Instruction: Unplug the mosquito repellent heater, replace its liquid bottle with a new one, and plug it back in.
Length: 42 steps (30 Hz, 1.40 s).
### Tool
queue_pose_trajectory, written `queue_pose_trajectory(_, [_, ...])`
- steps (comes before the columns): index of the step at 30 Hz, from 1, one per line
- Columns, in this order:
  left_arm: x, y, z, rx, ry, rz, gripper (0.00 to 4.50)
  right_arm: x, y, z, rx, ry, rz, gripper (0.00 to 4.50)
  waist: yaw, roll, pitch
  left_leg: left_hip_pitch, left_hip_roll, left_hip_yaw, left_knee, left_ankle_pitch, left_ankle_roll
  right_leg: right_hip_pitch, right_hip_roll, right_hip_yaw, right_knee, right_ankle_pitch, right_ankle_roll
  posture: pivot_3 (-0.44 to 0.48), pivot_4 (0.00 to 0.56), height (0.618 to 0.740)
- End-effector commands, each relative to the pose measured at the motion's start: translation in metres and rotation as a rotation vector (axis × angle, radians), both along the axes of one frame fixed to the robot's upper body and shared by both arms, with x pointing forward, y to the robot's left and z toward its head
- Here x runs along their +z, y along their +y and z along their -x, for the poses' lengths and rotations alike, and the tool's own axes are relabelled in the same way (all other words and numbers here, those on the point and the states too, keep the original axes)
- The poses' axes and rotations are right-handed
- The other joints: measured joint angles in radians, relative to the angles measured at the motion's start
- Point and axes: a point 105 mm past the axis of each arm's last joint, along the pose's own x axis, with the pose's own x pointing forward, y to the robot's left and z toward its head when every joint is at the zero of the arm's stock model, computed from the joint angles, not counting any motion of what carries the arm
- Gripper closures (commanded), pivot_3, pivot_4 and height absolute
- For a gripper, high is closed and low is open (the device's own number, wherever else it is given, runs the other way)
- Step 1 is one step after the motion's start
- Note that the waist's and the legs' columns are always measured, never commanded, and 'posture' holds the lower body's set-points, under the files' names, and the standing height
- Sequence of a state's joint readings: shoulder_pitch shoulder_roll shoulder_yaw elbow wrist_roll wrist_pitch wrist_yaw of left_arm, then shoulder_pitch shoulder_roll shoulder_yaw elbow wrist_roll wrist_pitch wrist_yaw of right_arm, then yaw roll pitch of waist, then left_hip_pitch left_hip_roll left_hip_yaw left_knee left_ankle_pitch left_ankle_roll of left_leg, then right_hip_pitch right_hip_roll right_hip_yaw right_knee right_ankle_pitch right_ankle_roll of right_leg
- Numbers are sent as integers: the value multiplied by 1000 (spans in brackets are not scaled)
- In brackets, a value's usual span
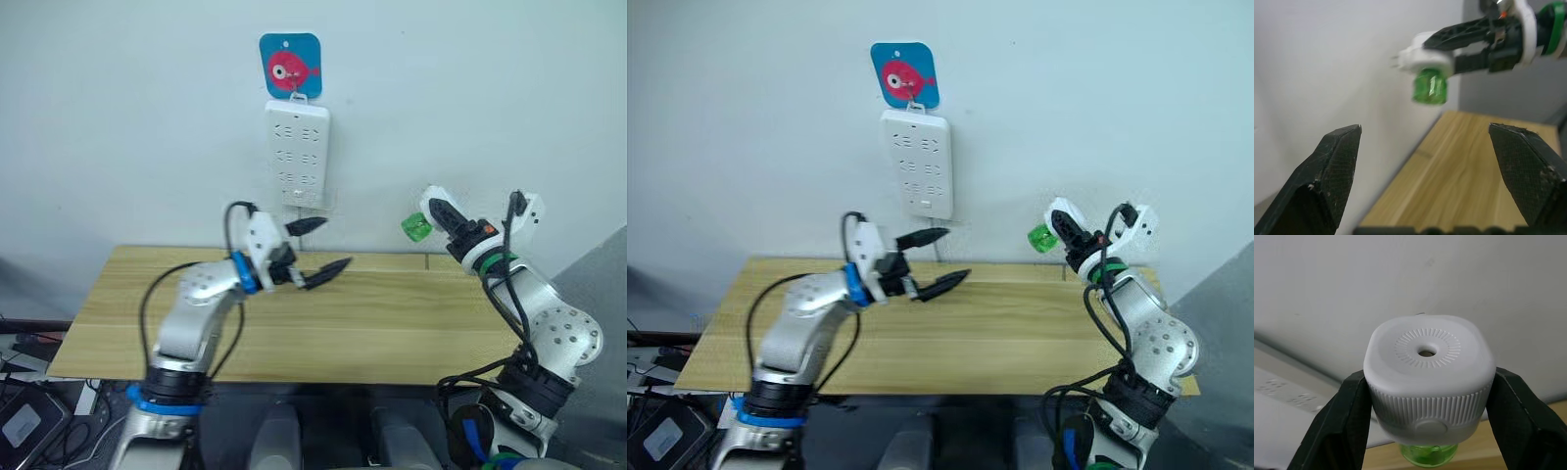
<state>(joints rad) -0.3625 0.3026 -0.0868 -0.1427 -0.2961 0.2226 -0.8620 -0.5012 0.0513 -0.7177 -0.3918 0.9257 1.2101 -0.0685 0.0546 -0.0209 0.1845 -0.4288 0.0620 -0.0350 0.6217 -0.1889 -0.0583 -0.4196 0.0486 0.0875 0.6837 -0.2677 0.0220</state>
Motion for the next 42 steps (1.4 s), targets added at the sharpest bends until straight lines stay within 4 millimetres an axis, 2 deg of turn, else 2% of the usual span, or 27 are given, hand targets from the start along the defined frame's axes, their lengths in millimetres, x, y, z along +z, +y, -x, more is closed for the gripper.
queue_pose_trajectory(1, [-2, -30, -7, 2, -17, 65, 36, 22, 6, 10, 92, -81, -121, 1586, -2, 1, 1, 0, 0, 1, 0, 0, 0, 0, 0, 1, 0, 0, 0, 207, 189, 740])
queue_pose_trajectory(7, [1, -71, -16, -38, -13, 157, 36, 29, 8, 25, 172, -74, -227, 1586, -9, 1, 1, -1, -1, 3, 1, 0, 1, 0, 0, 3, -2, 1, 1, 192, 184, 740])
queue_pose_trajectory(11, [7, -86, -21, -46, -27, 196, 36, 31, 11, 30, 206, -56, -215, 1586, -21, 1, 1, -1, -1, 4, 1, -1, 1, -1, 0, 4, -2, 1, 2, 186, 182, 740])
queue_pose_trajectory(14, [12, -90, -22, -51, -25, 227, 36, 32, 10, 32, 207, -44, -230, 1586, -30, 1, 1, -2, -1, 4, 2, -1, 1, 0, 0, 5, -2, 1, 2, 178, 179, 740])
queue_pose_trajectory(30, [13, -100, -15, -88, -23, 251, 36, 35, 9, 38, 198, -16, -240, 1586, -32, 1, 1, -2, -2, 5, 3, -1, 1, -1, 1, 7, -3, 1, 3, 161, 170, 740])
queue_pose_trajectory(33, [9, -100, -16, -83, -14, 240, 628, 35, 10, 38, 201, -18, -244, 1586, -32, 1, 1, -2, -2, 5, 3, -1, 1, -1, 1, 8, -3, 1, 3, 161, 172, 740])
queue_pose_trajectory(36, [8, -100, -16, -84, -8, 242, 1544, 38, 11, 37, 207, -23, -249, 1586, -32, 1, 1, -2, -2, 5, 3, -1, 1, -1, 1, 8, -3, 1, 3, 160, 172, 740])
queue_pose_trajectory(37, [8, -101, -15, -82, -7, 243, 1972, 38, 12, 38, 213, -25, -247, 1586, -32, 1, 1, -2, -2, 5, 3, -1, 1, -1, 1, 8, -3, 1, 3, 160, 172, 740])
queue_pose_trajectory(38, [8, -101, -15, -82, -6, 243, 2150, 39, 13, 38, 217, -26, -246, 1586, -32, 1, 1, -2, -2, 5, 3, -1, 1, -1, 1, 8, -3, 1, 3, 159, 173, 740])
queue_pose_trajectory(42, [6, -102, -15, -80, -2, 241, 2185, 41, 15, 39, 223, -31, -259, 1586, -32, 1, 1, -2, -2, 5, 3, -1, 1, -1, 1, 8, -3, 1, 3, 160, 174, 740])
